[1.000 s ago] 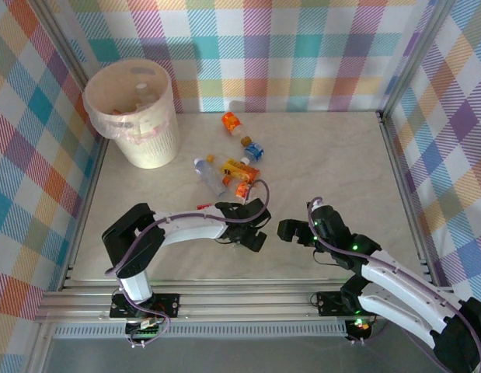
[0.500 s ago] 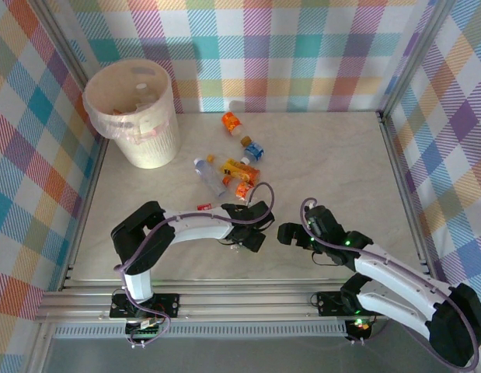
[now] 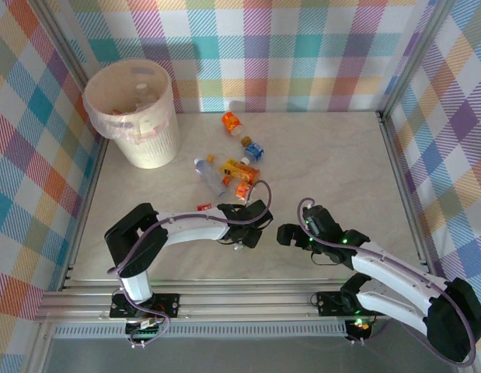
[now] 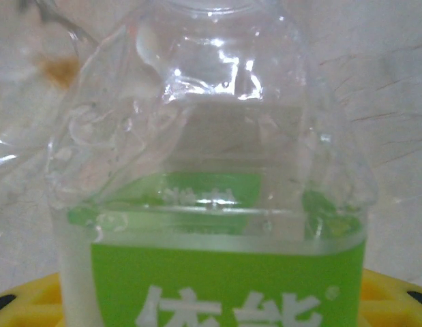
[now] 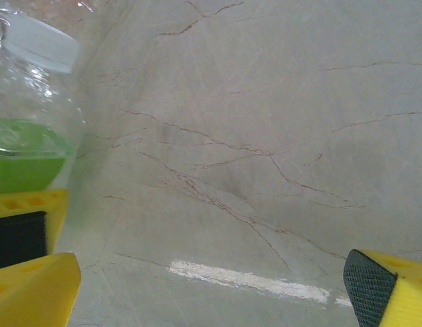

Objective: Put the plastic bottles in the bin

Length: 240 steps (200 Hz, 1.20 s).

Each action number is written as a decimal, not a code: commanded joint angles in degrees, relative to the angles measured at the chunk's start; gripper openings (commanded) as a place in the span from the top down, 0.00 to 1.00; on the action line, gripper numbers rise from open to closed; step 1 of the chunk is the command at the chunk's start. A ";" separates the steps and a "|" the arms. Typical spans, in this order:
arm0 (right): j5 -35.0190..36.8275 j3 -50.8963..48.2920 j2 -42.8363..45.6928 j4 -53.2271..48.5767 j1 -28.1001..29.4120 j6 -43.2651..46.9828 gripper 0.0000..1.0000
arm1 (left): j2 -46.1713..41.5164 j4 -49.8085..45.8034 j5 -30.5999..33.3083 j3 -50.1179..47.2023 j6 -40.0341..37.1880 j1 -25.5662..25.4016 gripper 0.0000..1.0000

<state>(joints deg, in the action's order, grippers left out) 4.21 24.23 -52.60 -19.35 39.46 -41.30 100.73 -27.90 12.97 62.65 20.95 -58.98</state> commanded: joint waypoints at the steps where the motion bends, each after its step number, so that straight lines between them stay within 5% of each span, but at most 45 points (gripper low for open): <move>1: -0.49 2.65 -0.61 0.88 0.15 1.48 0.00 | -4.50 2.10 -0.05 -0.75 0.19 -0.97 0.50; 70: -3.52 4.10 -1.06 10.27 0.18 4.44 0.00 | -12.30 3.67 1.31 -1.46 1.53 1.19 0.55; 132: 4.71 6.64 -6.21 17.92 0.18 1.52 0.00 | -21.38 5.44 5.03 -1.57 2.63 10.08 0.52; 240: 1.94 22.14 -22.61 29.16 0.21 9.59 0.00 | -27.23 5.74 10.95 6.77 2.87 22.89 0.52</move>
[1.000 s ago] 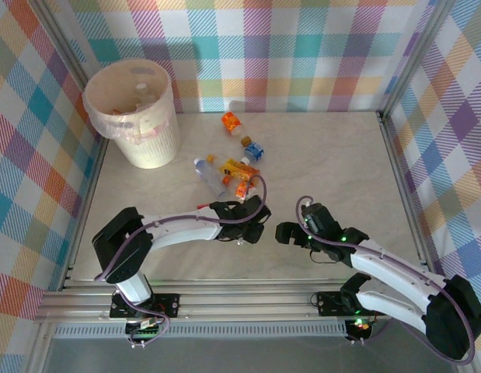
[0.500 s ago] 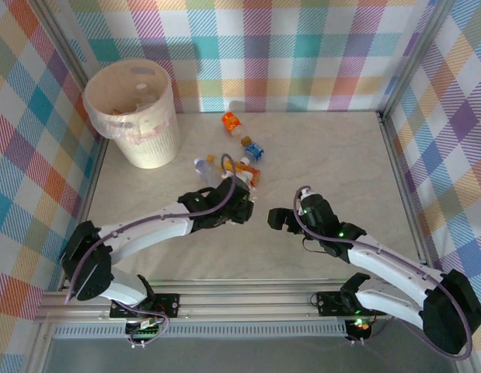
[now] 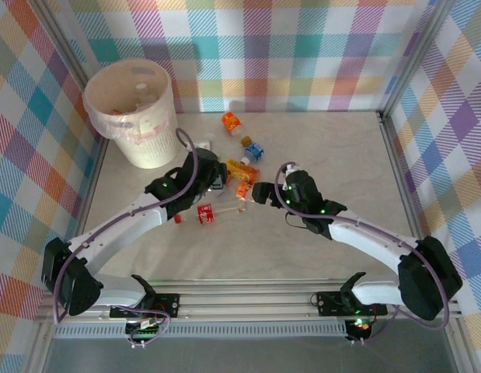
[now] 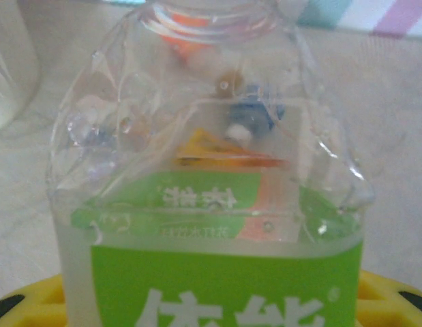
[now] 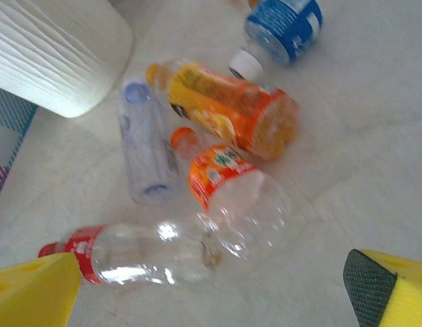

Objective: Put the plastic bottles in the bin

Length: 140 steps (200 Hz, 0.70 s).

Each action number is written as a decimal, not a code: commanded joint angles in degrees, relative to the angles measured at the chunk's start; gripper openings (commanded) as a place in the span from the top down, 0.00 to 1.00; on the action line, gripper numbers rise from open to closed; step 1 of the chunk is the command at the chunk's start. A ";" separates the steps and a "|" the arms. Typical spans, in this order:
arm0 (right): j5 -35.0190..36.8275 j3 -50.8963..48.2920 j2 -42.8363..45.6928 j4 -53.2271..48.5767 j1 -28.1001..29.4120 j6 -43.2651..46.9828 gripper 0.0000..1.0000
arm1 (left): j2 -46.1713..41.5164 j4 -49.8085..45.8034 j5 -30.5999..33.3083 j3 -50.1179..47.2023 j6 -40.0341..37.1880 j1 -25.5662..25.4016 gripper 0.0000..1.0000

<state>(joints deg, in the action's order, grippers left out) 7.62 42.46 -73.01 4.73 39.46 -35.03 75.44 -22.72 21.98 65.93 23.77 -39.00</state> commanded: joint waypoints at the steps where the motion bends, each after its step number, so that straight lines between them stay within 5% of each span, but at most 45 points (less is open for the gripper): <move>1: -1.51 4.06 -2.34 5.14 0.24 3.35 0.00 | -1.95 0.57 1.94 3.58 0.05 3.03 0.52; 95: -16.45 10.04 -5.92 13.80 0.24 8.18 0.00 | -0.88 3.84 -3.30 14.21 -3.58 21.08 0.52; 140: -13.38 8.19 -3.05 16.68 0.22 11.30 0.00 | 5.34 4.81 -6.82 23.50 -6.08 29.31 0.51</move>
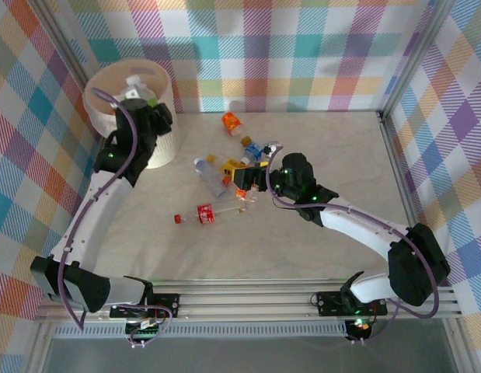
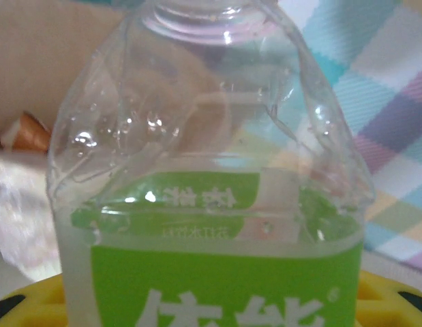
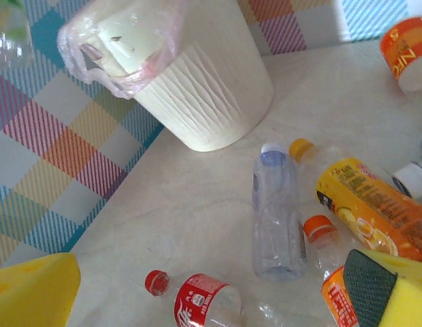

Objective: Put the plastic bottles in the bin

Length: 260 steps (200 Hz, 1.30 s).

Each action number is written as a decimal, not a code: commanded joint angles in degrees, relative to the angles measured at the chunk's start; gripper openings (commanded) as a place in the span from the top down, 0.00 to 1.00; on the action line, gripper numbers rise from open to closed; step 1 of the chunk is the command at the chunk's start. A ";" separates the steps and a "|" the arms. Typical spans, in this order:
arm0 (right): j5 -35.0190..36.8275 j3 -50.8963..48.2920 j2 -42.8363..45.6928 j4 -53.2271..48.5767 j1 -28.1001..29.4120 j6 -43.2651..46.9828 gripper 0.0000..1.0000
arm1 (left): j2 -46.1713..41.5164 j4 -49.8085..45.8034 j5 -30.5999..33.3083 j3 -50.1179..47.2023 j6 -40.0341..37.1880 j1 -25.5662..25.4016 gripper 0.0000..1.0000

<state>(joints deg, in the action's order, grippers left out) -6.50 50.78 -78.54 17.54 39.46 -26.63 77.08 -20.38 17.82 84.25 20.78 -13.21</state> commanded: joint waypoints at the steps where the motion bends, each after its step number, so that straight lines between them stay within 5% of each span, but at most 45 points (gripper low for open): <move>1: 0.94 -0.15 2.59 3.76 0.20 2.86 0.00 | 3.92 2.46 -2.73 5.34 -3.23 3.71 0.51; 30: 4.37 0.99 4.95 -2.46 0.18 2.40 0.00 | 11.08 3.02 -11.72 13.64 -6.29 9.14 0.49; 85: 4.46 1.01 8.83 -8.45 0.09 5.17 0.00 | 23.10 3.42 -18.12 25.62 -6.67 15.07 0.49; 152: 4.66 1.25 11.26 -11.19 0.09 6.88 0.00 | 32.10 2.80 -14.03 32.45 -4.16 15.77 0.50; 227: 7.77 -2.09 15.19 -11.88 0.09 6.97 0.00 | 41.38 -3.75 -24.03 43.19 -1.03 16.64 0.45; 260: 9.38 -3.78 16.55 -11.32 0.09 6.33 0.00 | 42.12 -3.71 -26.19 43.45 0.37 16.64 0.34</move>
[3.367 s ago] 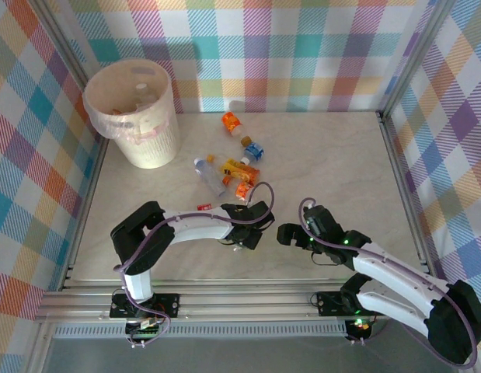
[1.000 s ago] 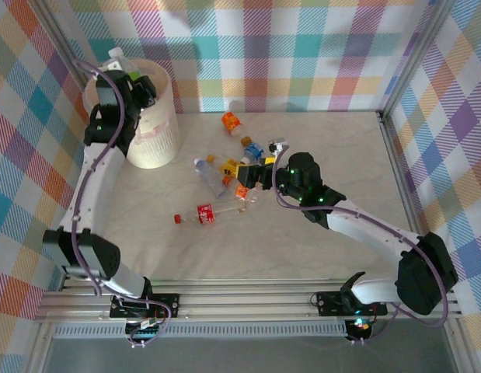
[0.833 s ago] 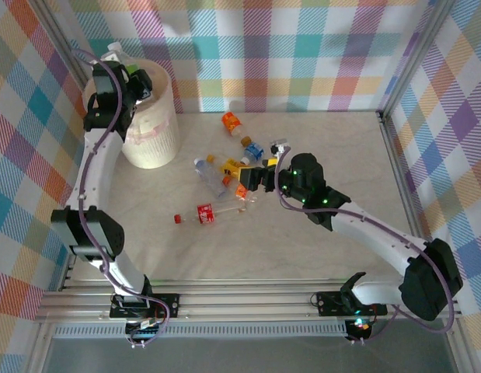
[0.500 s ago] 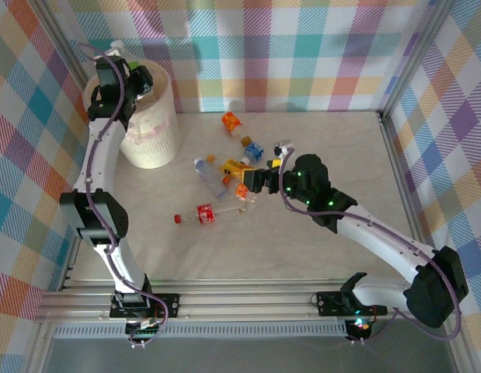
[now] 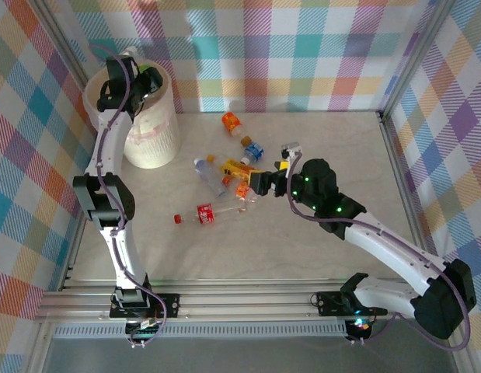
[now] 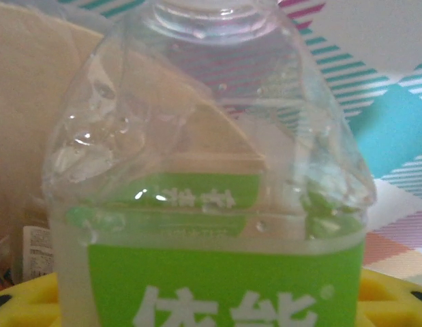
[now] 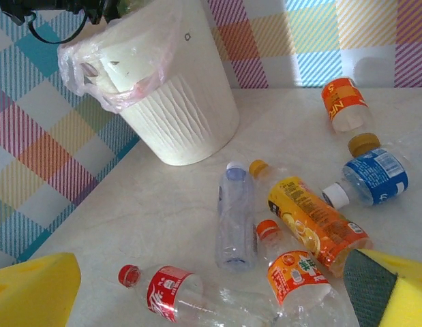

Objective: Put the plastic bottles in the bin

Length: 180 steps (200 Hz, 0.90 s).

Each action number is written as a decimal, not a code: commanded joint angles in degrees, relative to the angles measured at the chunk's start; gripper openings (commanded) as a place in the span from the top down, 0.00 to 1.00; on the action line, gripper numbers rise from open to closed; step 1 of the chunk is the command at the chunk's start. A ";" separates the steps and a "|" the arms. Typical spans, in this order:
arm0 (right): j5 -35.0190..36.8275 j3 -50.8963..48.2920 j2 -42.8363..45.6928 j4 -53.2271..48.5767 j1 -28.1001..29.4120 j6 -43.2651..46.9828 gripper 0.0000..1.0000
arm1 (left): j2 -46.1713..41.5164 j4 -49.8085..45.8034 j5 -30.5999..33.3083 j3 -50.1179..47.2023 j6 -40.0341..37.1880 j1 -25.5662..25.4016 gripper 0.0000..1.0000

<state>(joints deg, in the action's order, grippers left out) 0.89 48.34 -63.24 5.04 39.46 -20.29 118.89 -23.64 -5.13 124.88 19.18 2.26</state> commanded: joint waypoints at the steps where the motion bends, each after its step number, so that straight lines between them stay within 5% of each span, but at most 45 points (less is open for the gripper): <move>1: 2.09 -1.37 1.22 1.19 0.09 -0.01 0.00 | 0.31 -0.49 -3.29 2.87 2.03 1.17 0.34; 140: 7.88 -1.53 -0.85 0.58 0.08 -1.56 0.00 | -3.15 -3.08 -10.23 4.35 2.75 0.92 0.00; 180: 10.88 0.48 -4.95 -5.05 0.00 -4.41 0.00 | -15.75 9.78 -10.46 -12.67 2.64 -0.40 0.00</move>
<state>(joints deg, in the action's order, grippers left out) 9.39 47.22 -65.78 3.57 39.46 -22.28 113.43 -22.79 -14.09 119.35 21.80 2.33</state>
